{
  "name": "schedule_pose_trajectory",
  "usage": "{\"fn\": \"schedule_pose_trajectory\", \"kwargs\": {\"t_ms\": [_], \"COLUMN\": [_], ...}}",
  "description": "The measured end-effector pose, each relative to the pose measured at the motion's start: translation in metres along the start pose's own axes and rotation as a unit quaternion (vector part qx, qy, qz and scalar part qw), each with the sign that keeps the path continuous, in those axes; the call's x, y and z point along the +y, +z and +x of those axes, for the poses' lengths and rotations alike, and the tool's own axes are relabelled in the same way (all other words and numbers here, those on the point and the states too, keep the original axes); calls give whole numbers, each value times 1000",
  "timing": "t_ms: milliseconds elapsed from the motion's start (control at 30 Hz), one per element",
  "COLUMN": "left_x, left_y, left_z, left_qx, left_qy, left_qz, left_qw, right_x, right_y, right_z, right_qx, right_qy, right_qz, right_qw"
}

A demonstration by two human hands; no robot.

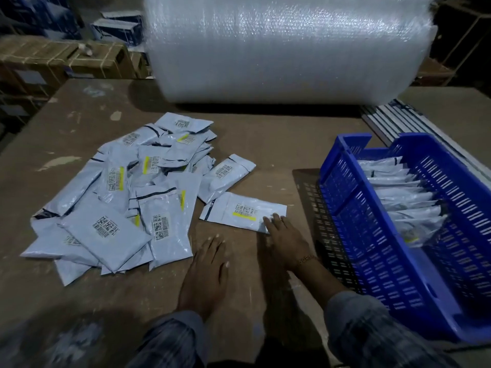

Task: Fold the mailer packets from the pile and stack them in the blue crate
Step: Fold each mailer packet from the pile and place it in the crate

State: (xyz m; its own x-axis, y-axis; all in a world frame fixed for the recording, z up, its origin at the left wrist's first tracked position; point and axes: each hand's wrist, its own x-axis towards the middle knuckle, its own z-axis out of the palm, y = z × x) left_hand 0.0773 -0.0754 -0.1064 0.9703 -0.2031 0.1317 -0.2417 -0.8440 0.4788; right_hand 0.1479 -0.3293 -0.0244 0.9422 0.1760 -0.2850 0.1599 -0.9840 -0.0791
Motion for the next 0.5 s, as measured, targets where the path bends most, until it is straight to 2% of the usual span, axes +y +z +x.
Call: {"fn": "schedule_pose_trajectory", "kwargs": {"t_ms": [133,267,333,400,500], "left_x": [-1,7,9,6,4], "left_y": [1,-5,-9,-8,-7], "left_z": [2,-1,-3,-3,-2], "left_qx": [6,59,56,42,27], "left_qy": [-1,-38,-50,-42,-33], "left_qz": [-11,-105,-145,-136,-117], "left_qw": [1000,992,987,989,992], "right_x": [-18,-47,-45,-40,-44], "right_y": [15,11,17,27,51], "right_z": [-14,-54,-62,-67,-75], "right_qx": [49,97,137,115,25], "right_qy": [56,54,72,60,9], "right_qz": [-47,66,90,48,-35], "right_qw": [996,992,984,990,999]}}
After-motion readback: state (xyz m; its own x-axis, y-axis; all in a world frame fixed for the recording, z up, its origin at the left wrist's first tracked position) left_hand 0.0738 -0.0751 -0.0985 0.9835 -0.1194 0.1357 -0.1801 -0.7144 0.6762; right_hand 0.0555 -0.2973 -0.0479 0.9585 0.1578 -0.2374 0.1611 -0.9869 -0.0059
